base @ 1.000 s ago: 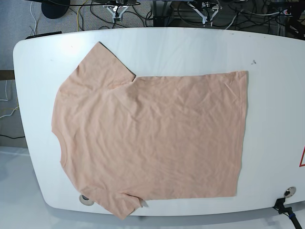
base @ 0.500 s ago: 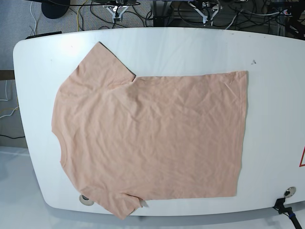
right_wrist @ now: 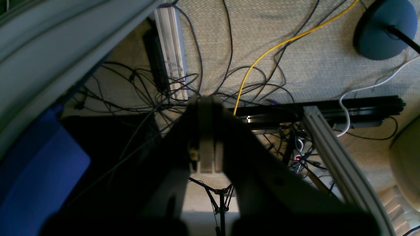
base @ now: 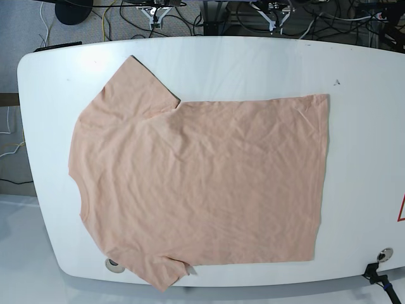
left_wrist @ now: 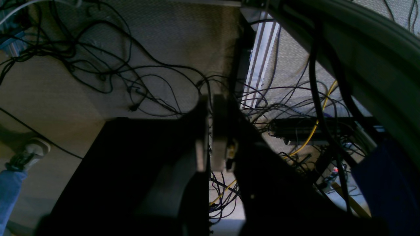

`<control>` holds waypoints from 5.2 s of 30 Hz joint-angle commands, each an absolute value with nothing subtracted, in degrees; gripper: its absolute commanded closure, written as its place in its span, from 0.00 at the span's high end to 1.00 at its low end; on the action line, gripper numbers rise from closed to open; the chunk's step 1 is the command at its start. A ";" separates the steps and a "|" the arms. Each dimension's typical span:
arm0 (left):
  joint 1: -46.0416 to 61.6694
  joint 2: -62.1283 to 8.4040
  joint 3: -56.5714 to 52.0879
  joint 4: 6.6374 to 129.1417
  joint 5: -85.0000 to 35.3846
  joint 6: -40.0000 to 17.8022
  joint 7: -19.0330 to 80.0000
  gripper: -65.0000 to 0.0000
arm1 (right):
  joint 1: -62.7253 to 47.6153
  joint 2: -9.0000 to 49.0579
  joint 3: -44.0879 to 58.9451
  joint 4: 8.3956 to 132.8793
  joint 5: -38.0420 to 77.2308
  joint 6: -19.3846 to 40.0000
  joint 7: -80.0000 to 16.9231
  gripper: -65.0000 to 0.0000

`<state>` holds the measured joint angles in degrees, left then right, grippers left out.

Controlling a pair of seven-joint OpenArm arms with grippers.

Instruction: Fold the T-shirt properly

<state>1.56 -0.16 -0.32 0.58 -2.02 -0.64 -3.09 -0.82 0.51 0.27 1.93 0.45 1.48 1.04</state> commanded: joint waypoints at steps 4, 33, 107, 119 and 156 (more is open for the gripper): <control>1.87 -0.12 -0.41 0.63 -2.05 -0.76 -3.60 0.01 | -0.78 0.62 0.47 2.11 0.75 1.81 0.95 0.00; 3.19 -0.52 -0.10 0.90 -1.76 -0.56 -3.51 0.00 | -2.17 0.99 0.41 3.12 0.40 1.73 1.59 0.00; 42.09 -9.59 0.41 48.74 -1.53 -1.46 -3.98 0.00 | -38.40 11.58 -0.16 39.44 -2.41 3.65 8.40 0.00; 58.67 -15.26 -0.24 73.65 -0.99 -1.26 -0.92 0.00 | -57.05 18.53 0.42 69.11 0.72 0.64 8.09 0.00; 55.68 -19.00 -3.79 130.31 5.16 -4.92 8.02 0.00 | -61.70 19.67 5.05 122.26 -15.19 -8.65 1.67 0.00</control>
<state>55.68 -18.90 -3.42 129.38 5.15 -5.23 9.41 -61.84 19.35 4.78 121.32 -13.78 -7.62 0.14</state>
